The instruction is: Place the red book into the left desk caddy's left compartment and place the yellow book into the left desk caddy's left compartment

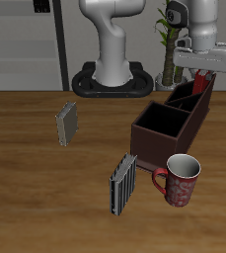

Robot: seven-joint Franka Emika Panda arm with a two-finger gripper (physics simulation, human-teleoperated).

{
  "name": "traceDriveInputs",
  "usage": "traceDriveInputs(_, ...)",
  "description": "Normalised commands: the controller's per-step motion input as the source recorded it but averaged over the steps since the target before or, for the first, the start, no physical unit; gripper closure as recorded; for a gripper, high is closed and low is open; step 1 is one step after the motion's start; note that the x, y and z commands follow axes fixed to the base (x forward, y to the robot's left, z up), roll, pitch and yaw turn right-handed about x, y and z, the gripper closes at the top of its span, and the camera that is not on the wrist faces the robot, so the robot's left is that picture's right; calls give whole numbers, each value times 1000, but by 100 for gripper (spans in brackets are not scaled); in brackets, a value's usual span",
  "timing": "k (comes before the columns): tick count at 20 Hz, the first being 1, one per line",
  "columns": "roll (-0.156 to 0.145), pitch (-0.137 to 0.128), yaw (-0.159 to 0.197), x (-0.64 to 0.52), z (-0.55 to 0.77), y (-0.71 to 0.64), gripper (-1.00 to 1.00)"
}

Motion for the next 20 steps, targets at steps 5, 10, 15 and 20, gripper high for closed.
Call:
traceDriveInputs(5,20,45,-8,5,-50,38,-100)
traceDriveInputs(10,4,-2,5,-5,36,-12,-100)
traceDriveInputs(15,18,-14,8,-18,147,-33,-100)
traceDriveInputs(20,-7,-18,46,33,202,-174,-100)
